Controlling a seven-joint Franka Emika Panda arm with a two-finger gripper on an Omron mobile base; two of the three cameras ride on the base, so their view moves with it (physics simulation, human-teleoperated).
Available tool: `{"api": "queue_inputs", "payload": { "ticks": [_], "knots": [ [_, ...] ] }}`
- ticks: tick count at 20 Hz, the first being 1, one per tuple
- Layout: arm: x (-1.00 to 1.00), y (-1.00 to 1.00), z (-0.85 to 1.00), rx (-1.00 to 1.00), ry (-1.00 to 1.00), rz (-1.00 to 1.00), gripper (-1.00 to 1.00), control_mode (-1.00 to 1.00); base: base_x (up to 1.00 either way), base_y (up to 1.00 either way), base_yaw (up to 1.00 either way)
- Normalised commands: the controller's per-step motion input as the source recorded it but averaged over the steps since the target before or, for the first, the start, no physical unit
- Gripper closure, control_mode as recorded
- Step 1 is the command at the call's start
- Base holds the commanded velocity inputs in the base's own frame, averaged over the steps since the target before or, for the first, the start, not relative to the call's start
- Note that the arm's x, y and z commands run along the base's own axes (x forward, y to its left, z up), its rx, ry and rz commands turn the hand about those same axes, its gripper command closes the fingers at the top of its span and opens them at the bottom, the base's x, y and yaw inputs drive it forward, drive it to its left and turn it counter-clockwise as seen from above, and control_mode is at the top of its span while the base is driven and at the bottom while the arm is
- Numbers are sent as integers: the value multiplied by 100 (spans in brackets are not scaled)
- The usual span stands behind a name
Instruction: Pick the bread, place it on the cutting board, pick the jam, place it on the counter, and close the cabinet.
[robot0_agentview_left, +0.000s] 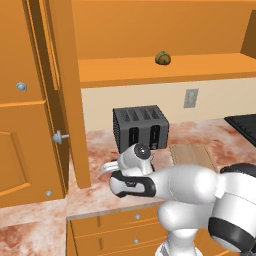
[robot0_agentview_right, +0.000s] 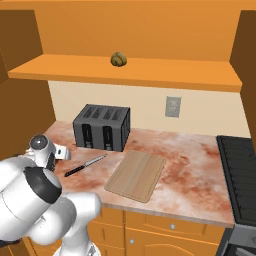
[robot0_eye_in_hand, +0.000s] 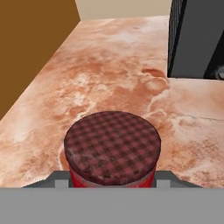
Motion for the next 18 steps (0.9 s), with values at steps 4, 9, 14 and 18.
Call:
{"api": "queue_inputs", "payload": {
  "ticks": [4,9,14,18],
  "knots": [
    [1,3,-27,0,0,0,100,-100,0,0,0],
    [1,4,-23,0,0,0,100,-100,0,0,0],
    [1,2,-17,0,0,0,100,-100,0,0,0],
    [1,3,-16,0,0,0,100,-100,0,0,0]
  ]
}}
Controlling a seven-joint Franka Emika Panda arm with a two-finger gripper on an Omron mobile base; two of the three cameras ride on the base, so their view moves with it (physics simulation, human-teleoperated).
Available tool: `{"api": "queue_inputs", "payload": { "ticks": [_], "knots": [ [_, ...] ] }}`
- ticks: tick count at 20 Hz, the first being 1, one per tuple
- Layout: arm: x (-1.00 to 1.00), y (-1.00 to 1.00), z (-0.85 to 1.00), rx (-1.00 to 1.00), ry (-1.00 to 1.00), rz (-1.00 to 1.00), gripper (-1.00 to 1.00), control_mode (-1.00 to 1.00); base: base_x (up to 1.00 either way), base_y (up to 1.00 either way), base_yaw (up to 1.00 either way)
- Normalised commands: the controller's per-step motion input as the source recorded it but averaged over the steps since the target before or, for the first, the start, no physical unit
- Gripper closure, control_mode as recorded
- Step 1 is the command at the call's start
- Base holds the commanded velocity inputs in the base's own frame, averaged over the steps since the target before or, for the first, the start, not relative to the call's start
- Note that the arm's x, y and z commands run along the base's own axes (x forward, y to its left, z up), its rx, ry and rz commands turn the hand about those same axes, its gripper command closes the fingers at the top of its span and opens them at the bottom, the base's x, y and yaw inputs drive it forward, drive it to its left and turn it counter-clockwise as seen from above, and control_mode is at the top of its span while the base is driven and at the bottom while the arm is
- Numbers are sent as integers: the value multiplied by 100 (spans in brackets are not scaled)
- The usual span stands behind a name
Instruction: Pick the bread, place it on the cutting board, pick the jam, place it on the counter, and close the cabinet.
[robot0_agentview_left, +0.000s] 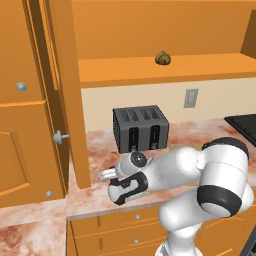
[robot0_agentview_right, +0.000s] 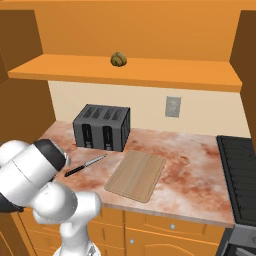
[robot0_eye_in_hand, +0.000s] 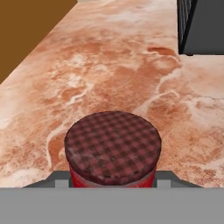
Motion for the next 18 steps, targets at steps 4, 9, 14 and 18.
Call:
{"api": "queue_inputs", "payload": {
  "ticks": [4,9,14,18],
  "knots": [
    [0,2,-17,0,0,0,100,-100,0,0,0],
    [0,3,-14,0,0,0,100,-100,0,0,0],
    [0,3,-14,0,0,0,100,-100,0,0,0],
    [2,6,-17,0,0,0,100,-100,0,0,0]
  ]
}}
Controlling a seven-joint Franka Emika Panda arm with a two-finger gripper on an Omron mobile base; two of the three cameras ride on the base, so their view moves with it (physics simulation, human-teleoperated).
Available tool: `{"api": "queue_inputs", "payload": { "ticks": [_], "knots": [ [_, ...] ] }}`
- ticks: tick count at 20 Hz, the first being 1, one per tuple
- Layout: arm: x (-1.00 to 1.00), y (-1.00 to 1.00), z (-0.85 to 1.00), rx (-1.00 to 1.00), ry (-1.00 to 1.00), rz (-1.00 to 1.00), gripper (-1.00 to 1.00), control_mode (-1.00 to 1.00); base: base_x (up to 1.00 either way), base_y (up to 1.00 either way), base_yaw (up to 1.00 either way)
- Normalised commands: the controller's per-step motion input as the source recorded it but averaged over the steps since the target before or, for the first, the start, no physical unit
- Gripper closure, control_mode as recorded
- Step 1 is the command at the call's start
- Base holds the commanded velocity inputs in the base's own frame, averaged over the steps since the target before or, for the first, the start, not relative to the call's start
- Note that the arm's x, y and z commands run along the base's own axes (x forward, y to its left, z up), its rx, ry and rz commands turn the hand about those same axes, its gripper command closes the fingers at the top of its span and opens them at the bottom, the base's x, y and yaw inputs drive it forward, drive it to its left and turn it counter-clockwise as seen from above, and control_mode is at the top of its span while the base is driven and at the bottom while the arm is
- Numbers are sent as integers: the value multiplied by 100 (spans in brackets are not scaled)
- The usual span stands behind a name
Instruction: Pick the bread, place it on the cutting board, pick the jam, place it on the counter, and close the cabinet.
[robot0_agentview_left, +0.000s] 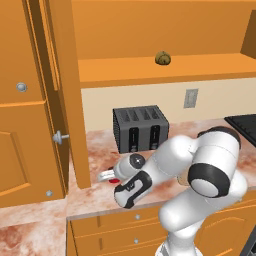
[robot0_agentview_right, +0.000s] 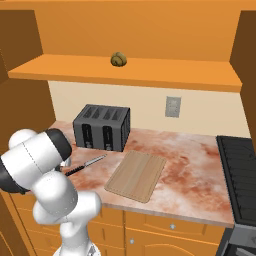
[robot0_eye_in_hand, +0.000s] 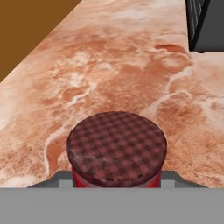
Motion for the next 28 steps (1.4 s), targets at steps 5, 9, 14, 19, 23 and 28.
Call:
{"api": "queue_inputs", "payload": {
  "ticks": [5,9,14,19,23,28],
  "knots": [
    [0,3,-18,0,0,0,100,-100,0,0,0],
    [0,3,-16,0,0,0,100,-100,0,0,0],
    [0,1,-20,0,0,0,100,-100,0,0,0],
    [0,0,-7,0,0,0,-100,-100,0,0,0],
    [0,0,0,0,0,0,-100,-100,0,0,0],
    [0,0,0,0,0,0,-100,-100,0,0,0]
  ]
}}
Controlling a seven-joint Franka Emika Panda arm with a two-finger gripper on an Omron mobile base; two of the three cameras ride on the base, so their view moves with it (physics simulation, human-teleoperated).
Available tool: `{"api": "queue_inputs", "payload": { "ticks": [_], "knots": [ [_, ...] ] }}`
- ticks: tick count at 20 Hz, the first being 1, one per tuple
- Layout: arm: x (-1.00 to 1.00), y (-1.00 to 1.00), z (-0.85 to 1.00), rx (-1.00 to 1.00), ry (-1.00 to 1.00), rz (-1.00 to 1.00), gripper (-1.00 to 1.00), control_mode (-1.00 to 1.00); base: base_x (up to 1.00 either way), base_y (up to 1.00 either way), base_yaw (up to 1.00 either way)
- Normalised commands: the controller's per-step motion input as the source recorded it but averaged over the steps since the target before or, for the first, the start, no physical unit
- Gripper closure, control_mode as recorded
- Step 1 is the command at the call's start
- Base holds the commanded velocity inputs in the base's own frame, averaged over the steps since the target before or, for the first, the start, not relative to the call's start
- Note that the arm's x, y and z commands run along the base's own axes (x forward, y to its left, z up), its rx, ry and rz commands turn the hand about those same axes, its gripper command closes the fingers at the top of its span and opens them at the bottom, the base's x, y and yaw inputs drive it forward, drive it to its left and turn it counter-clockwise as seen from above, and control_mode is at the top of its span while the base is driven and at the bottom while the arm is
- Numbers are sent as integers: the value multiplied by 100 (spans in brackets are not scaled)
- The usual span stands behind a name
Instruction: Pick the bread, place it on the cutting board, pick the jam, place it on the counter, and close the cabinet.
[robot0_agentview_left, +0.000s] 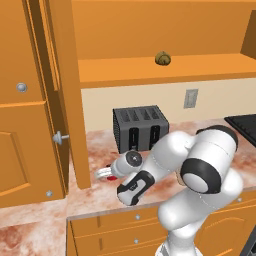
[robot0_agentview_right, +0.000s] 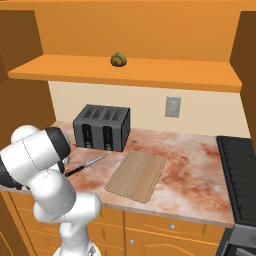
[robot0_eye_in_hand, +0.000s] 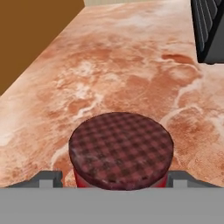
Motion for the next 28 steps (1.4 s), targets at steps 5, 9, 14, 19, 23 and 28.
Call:
{"api": "queue_inputs", "payload": {
  "ticks": [5,9,14,19,23,28],
  "knots": [
    [-3,0,-1,0,0,0,-100,-100,0,0,0],
    [-22,0,-3,0,0,0,-100,-100,0,0,0],
    [-40,0,-2,0,0,0,-100,-100,0,0,0],
    [-41,0,0,0,0,0,-100,-100,0,0,0],
    [-26,-8,1,0,0,0,-100,-100,0,0,0],
    [-12,-23,0,0,0,0,-100,-100,0,0,0]
  ]
}}
